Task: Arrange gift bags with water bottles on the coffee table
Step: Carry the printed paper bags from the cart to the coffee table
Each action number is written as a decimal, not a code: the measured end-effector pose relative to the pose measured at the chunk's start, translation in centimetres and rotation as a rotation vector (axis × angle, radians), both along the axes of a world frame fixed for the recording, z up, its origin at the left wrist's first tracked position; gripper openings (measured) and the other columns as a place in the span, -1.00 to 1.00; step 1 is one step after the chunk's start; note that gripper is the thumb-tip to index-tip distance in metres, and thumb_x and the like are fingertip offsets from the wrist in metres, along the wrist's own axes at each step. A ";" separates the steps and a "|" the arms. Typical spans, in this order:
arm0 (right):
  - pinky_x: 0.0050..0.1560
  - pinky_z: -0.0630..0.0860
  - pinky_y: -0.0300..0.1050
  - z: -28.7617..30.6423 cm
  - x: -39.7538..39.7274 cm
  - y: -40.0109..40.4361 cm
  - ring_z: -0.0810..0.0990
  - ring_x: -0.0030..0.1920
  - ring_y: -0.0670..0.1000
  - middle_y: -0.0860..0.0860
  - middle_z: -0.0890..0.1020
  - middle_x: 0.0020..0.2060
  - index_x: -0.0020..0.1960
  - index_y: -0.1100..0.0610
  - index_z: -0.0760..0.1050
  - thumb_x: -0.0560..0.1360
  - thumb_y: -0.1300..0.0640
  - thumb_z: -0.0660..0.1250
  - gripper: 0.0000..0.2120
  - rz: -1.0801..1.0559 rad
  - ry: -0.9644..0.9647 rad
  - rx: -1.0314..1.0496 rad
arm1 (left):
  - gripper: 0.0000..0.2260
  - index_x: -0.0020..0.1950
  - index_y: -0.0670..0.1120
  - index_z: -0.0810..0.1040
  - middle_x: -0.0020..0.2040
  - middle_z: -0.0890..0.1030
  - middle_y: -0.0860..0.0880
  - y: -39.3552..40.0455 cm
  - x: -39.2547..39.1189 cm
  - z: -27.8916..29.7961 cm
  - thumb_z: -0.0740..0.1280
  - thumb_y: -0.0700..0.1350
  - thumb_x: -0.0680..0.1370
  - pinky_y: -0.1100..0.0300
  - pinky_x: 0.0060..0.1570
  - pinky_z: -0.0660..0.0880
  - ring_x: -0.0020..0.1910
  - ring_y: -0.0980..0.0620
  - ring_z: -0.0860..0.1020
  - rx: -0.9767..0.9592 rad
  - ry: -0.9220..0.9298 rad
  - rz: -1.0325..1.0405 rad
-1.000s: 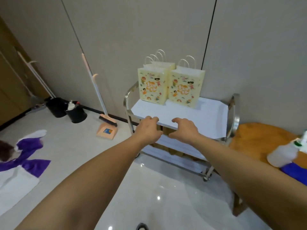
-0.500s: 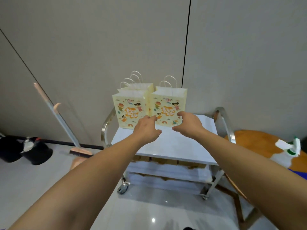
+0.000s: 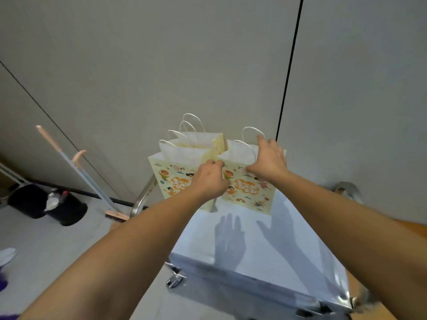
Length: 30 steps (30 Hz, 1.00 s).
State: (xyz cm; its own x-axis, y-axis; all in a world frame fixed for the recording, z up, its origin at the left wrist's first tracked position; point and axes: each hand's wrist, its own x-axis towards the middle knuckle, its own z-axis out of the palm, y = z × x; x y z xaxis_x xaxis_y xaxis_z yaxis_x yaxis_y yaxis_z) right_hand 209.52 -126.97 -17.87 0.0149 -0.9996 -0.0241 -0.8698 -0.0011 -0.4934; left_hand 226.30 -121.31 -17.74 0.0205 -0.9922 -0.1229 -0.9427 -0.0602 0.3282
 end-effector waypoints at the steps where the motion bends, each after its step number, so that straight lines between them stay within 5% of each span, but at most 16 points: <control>1: 0.37 0.34 0.16 0.0 0.2 -1.0 0.26 0.46 0.22 0.14 0.28 0.45 0.55 0.01 0.11 0.31 0.02 0.61 -0.03 0.001 0.001 -0.001 | -0.47 0.49 -0.07 0.37 0.40 0.42 -0.12 -1.0 0.0 -0.1 0.38 0.07 0.57 -0.06 0.30 0.45 0.36 -0.17 0.40 0.005 -0.007 0.001; 4: 0.47 0.29 0.16 -0.1 0.7 -3.7 0.19 0.53 0.19 0.12 0.20 0.53 0.59 0.03 0.03 0.30 0.00 0.63 0.07 -0.008 0.003 -0.030 | -0.44 0.50 -0.06 0.36 0.40 0.42 -0.12 -3.6 0.1 -0.2 0.39 0.09 0.55 -0.08 0.32 0.43 0.37 -0.17 0.39 0.006 -0.019 0.014; 6: 0.41 0.35 0.14 -0.1 1.0 -5.2 0.29 0.47 0.18 0.10 0.34 0.46 0.56 0.07 0.10 0.33 -0.01 0.62 -0.02 -0.038 -0.032 -0.043 | -0.42 0.51 -0.06 0.35 0.41 0.41 -0.11 -5.3 0.4 -0.1 0.40 0.08 0.55 -0.07 0.34 0.41 0.39 -0.15 0.38 0.005 -0.016 0.013; 8: 0.13 0.49 0.03 0.1 1.2 -6.3 0.50 0.27 0.18 0.09 0.57 0.19 0.37 0.08 0.38 0.44 0.02 0.53 -0.42 -0.086 -0.077 -0.053 | -0.44 0.49 -0.07 0.36 0.40 0.42 -0.10 -6.7 0.6 0.1 0.40 0.07 0.55 -0.06 0.34 0.42 0.38 -0.15 0.39 -0.007 -0.006 0.005; 10: -0.23 0.43 -0.09 0.5 1.4 -6.7 0.61 -0.06 0.14 0.04 0.62 -0.18 -0.04 0.08 0.53 0.50 0.04 0.42 -0.86 -0.113 -0.152 -0.059 | -0.43 0.48 -0.08 0.37 0.39 0.43 -0.11 -7.9 0.9 0.1 0.43 0.06 0.54 -0.05 0.33 0.43 0.36 -0.15 0.41 -0.022 0.006 -0.009; 14: -0.34 0.36 -0.12 2.0 1.7 -6.1 0.47 -0.33 0.10 0.04 0.48 -0.41 -0.33 0.14 0.46 0.38 0.20 0.31 -0.88 -0.154 -0.214 -0.078 | -0.40 0.44 -0.09 0.39 0.36 0.45 -0.12 -10.0 1.1 0.4 0.50 0.04 0.48 -0.02 0.31 0.45 0.34 -0.15 0.42 -0.030 0.014 -0.096; 18: -0.36 0.46 -0.05 4.0 1.6 -4.0 0.53 -0.34 0.16 0.09 0.45 -0.45 -0.36 0.18 0.45 0.31 0.31 0.22 -0.89 -0.248 -0.191 -0.127 | -0.26 0.51 -0.08 0.34 0.41 0.44 -0.13 -11.3 0.8 1.8 0.56 0.04 0.42 -0.01 0.30 0.46 0.37 -0.15 0.41 -0.004 -0.002 -0.283; 22: -0.41 0.33 -0.19 5.9 1.8 -0.9 0.43 -0.40 0.03 0.06 0.46 -0.45 -0.31 0.19 0.48 0.34 0.31 0.24 -0.90 -0.370 -0.177 -0.184 | -0.18 0.55 -0.05 0.28 0.46 0.41 -0.09 -10.8 -0.3 3.2 0.59 0.02 0.40 -0.01 0.31 0.45 0.41 -0.13 0.40 0.046 0.047 -0.501; 26: -0.35 0.34 -0.11 7.3 1.3 3.4 0.40 -0.34 0.04 0.05 0.42 -0.43 -0.30 0.22 0.49 0.31 0.28 0.27 -0.96 -0.480 -0.140 -0.199 | -0.40 0.41 -0.03 0.45 0.23 0.52 -0.03 -8.6 -1.9 3.4 0.57 -0.01 0.43 0.14 -0.01 0.49 0.14 -0.03 0.52 0.049 0.098 -0.695; 30: -0.37 0.31 -0.13 8.1 -0.2 10.0 0.40 -0.35 0.05 0.05 0.40 -0.46 -0.40 0.12 0.40 0.30 0.29 0.28 -0.85 -0.680 -0.113 -0.199 | -0.62 0.18 -0.02 0.56 0.04 0.59 0.02 -4.9 -4.5 3.6 0.55 0.04 0.44 0.16 -0.09 0.51 0.00 0.03 0.56 0.076 0.119 -0.940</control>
